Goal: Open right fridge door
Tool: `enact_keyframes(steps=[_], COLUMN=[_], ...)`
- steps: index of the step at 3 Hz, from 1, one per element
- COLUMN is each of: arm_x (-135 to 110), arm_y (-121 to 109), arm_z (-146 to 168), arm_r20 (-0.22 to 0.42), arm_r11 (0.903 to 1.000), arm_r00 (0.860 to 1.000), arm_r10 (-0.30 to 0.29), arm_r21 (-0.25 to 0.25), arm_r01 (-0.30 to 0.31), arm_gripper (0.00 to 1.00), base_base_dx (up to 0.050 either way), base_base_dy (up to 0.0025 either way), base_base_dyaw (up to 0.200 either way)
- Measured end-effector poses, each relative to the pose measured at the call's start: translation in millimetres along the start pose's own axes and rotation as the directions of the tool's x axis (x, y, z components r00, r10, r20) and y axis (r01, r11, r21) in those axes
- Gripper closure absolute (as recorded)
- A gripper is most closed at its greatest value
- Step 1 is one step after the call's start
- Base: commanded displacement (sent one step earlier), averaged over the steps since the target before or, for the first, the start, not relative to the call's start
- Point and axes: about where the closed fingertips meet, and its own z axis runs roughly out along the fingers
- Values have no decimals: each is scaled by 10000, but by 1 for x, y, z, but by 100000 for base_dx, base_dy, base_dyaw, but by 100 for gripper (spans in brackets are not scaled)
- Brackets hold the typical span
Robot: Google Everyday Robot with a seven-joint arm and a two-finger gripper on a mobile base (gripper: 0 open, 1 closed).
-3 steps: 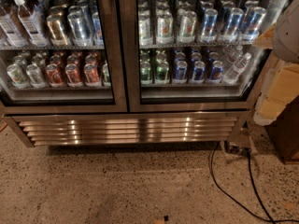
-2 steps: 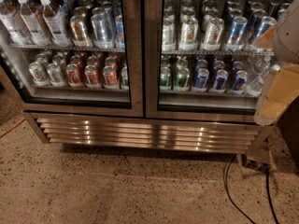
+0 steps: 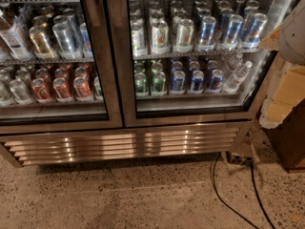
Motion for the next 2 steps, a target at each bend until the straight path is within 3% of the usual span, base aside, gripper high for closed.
enact_keyframes(steps=[1,2], arm_x=[-2,-29], arm_y=[-2,-4], arm_z=[0,28], arm_r20=[201,1106], arm_r11=[9999,9944], arm_r00=[9998,9937], arm_r10=[-85,-167], arm_r21=[-95,-1022], arm_r01=[86,281], arm_gripper=[0,0], base_base_dx=[0,0], base_base_dy=[0,0], base_base_dyaw=[0,0])
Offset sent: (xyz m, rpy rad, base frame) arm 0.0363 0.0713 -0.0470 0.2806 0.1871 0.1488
